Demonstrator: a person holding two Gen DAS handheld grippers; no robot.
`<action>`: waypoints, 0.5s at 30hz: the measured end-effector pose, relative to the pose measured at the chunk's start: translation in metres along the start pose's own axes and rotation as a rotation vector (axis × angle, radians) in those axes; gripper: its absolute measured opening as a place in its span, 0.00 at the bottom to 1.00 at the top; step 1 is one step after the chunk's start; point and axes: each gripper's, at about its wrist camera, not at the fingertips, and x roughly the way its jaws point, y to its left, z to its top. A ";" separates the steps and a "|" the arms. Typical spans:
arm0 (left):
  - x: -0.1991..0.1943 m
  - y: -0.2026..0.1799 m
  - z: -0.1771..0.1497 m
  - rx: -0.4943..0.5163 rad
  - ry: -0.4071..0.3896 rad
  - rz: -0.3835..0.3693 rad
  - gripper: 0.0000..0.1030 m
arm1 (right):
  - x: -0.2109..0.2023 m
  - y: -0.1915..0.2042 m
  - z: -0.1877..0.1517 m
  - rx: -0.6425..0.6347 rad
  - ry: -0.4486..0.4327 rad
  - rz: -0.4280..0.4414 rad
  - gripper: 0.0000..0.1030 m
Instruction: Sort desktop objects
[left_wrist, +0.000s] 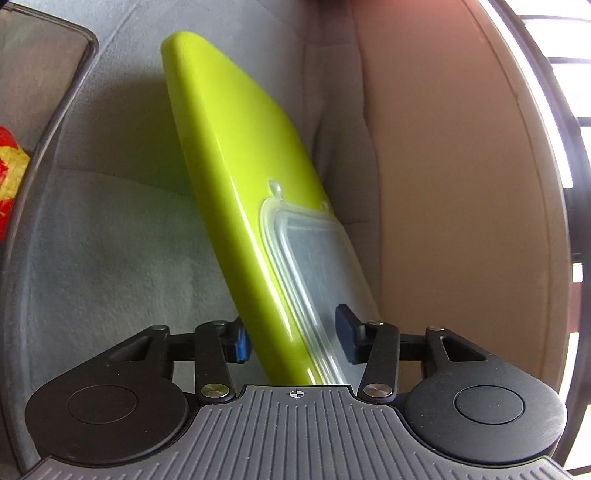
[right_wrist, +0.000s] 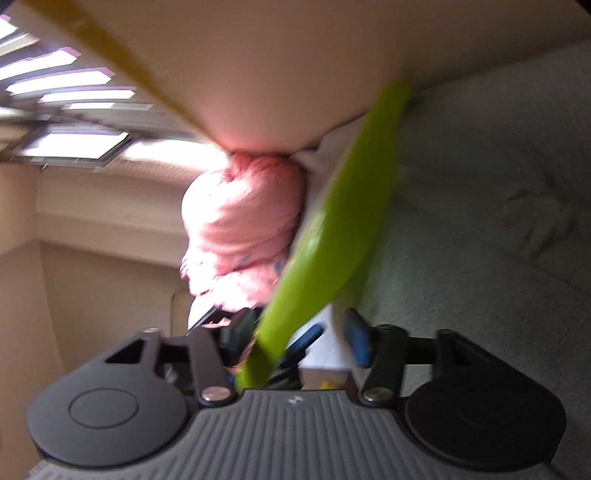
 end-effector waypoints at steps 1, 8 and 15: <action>-0.002 -0.001 -0.001 0.016 -0.002 0.000 0.47 | 0.003 -0.002 0.000 0.009 -0.028 -0.018 0.67; -0.012 0.007 -0.009 0.035 0.013 -0.013 0.48 | 0.036 -0.001 0.020 0.051 -0.142 -0.051 0.70; -0.049 0.009 -0.008 0.080 -0.013 -0.055 0.67 | 0.039 0.041 0.023 -0.019 -0.108 0.008 0.24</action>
